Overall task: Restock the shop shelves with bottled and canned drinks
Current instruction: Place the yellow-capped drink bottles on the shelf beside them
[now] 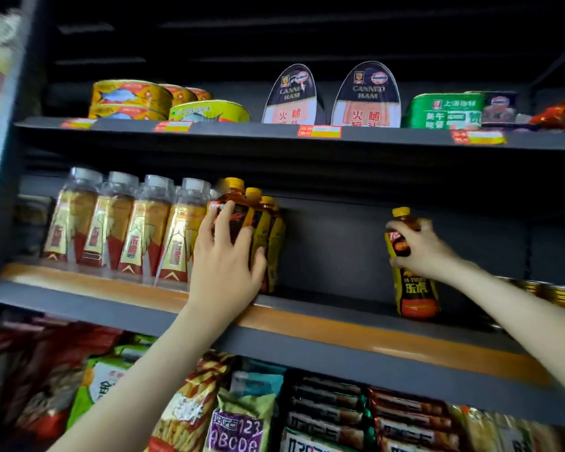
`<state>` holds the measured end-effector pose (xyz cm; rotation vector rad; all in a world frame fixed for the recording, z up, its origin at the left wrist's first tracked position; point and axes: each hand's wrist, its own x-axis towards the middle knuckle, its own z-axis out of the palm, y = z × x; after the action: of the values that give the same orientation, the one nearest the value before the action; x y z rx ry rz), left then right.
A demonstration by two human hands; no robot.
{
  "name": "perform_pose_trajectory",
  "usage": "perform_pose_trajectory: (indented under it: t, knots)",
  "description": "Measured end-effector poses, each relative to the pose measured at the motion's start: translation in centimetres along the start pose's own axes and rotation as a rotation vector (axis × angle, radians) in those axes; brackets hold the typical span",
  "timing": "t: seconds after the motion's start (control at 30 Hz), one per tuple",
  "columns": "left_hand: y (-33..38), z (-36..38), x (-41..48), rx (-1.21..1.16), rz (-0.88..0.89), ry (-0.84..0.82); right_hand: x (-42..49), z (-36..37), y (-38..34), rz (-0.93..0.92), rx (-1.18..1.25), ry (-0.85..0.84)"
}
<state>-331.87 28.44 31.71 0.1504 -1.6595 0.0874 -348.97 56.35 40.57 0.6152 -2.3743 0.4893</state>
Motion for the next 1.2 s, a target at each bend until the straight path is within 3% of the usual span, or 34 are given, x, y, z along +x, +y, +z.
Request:
perform_pose_trajectory:
  t: [0.13, 0.37, 0.5, 0.6, 0.67, 0.73, 0.83, 0.97, 1.07, 1.2]
  knots:
    - [-0.1, 0.0, 0.1, -0.023, -0.013, -0.004, -2.1, -0.7, -2.3, -0.177, 0.059, 0.032]
    - [-0.4, -1.2, -0.2, -0.215, -0.006, -0.024, -9.7, -2.8, -9.8, -0.465, -0.023, 0.31]
    - [0.5, -5.2, -0.8, -0.515, 0.166, -0.042, -14.6, -3.1, -15.2, -0.517, 0.183, 0.548]
    - [1.2, -8.9, -2.1, -0.811, 0.295, -0.095, -18.8, -2.7, -19.1, -0.593, 0.141, 0.655]
    - [1.3, -10.3, -2.8, -1.056, 0.24, -0.174, -20.8, -2.1, -21.1, -0.63, 0.115, 0.71]
    - [1.1, -10.6, -3.2, -1.129, 0.136, -0.179, -21.9, -1.2, -22.7, -0.6, 0.158, 0.704]
    - [0.3, -10.7, -3.9, -1.207, 0.032, -0.191, -23.0, 0.0, -24.1, -0.512, 0.238, 0.625]
    - [-1.0, -12.2, -8.4, -1.242, 0.013, -0.395, -26.2, 1.7, -24.1, -0.416, 0.405, 0.336]
    - [-2.1, -13.0, -14.0, -1.225, -0.119, -0.642, -29.0, 4.3, -23.0, -0.331, 0.561, 0.038]
    - [-4.4, -13.6, -22.5, -1.291, -0.523, -1.063, -33.7, 10.8, -21.1, -0.166, 0.689, -0.315]
